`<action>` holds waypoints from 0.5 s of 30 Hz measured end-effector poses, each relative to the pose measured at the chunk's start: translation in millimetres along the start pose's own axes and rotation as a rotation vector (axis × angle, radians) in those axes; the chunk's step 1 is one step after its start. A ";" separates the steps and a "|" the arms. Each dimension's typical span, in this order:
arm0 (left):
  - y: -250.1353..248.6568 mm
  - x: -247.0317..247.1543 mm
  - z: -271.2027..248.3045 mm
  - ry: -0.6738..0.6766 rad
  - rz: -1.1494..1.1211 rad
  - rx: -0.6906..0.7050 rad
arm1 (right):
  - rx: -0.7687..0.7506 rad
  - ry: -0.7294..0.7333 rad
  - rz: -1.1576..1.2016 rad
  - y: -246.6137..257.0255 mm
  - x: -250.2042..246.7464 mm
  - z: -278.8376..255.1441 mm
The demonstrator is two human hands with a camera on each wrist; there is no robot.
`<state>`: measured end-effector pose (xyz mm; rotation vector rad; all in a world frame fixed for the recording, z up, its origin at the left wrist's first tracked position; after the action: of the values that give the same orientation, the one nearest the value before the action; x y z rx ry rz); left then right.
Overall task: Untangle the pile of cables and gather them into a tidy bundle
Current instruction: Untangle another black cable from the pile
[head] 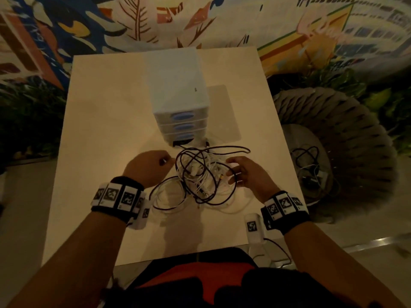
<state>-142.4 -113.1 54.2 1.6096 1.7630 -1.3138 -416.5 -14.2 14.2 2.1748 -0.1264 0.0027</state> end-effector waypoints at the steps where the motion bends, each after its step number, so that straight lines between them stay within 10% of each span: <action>1: 5.8 11.4 -1.5 0.061 0.014 -0.026 | -0.019 -0.005 -0.042 -0.1 -0.5 0.0; 5: -2.0 46.0 -11.0 0.223 -0.105 -0.028 | -0.149 -0.014 -0.360 -3.7 3.2 3.2; 15: -81.0 -16.0 -25.7 -0.048 -0.514 0.329 | -0.181 -0.022 -0.568 -0.2 13.1 -0.5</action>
<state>-206.3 -91.0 108.2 1.2994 2.1006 -1.9435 -403.4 -14.8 14.9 1.9616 0.4636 -0.3423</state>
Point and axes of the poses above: each hand's wrist, its own z-axis towards the middle knuckle, its own x-axis out of the palm, y = z × x, the point moved 3 cm from there along z, towards the middle knuckle, and after that the axes turned 1 degree about -x, right-handed, at the moved point
